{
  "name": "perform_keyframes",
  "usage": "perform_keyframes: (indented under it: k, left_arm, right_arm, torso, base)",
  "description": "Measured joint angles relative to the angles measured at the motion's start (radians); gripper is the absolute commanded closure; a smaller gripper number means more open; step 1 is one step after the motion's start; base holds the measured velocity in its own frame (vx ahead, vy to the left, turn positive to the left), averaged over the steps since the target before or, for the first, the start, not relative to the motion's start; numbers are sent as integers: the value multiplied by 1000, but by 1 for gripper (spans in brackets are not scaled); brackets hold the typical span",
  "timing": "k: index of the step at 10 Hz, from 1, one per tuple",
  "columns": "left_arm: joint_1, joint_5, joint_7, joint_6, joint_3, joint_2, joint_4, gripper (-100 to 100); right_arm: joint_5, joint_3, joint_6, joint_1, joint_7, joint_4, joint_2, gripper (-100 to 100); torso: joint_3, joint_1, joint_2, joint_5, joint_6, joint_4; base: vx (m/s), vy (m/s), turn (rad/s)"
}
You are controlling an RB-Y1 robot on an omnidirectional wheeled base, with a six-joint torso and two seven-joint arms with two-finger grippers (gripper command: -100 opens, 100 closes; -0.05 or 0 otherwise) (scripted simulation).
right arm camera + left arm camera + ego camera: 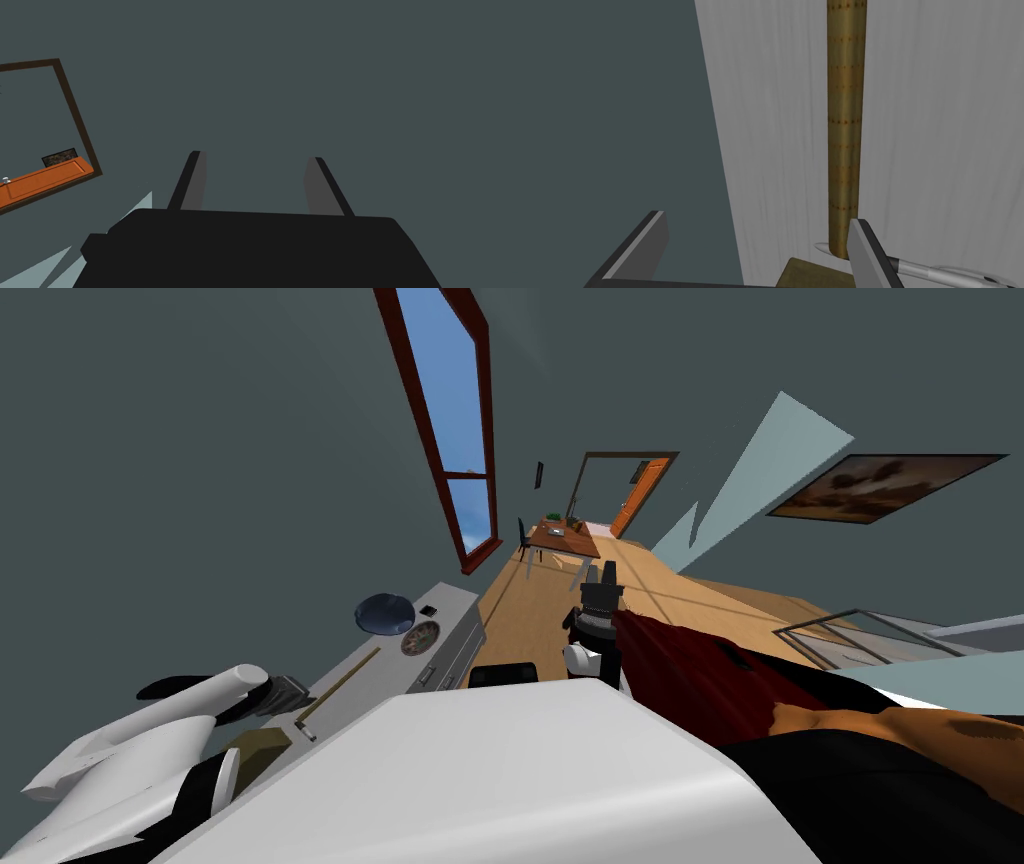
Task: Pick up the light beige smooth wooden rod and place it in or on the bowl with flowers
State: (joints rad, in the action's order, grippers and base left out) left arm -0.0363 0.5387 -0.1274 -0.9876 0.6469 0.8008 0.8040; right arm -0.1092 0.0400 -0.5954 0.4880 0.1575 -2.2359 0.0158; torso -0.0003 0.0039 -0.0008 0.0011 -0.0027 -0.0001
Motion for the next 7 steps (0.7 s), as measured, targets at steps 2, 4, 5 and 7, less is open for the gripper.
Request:
perform_keyframes:
  k: [2,4,5,7]
  left_arm:
    - [20,9,2,-32,17,12,-63,-100]
    - [32,23,10,-68,39,29,-125,-100]
    - [35,26,6,-90,50,30,-147,-100]
    - [53,32,5,-123,64,42,-197,-100]
  right_arm:
    - [0,0,0,0,0,0,0,0]
    - [0,0,0,0,0,0,0,0]
    - [0,0,0,0,0,0,0,0]
    - [0,0,0,0,0,0,0,0]
  torso:
    - [0,0,0,0,0,0]
    - [0,0,0,0,0,0]
    - [0,0,0,0,1,0]
    - [0,0,0,0,1,0]
  base:
    - [-20,42,-142]
    - [-12,40,-134]
    - [-9,31,-91]
    - [-22,40,-196]
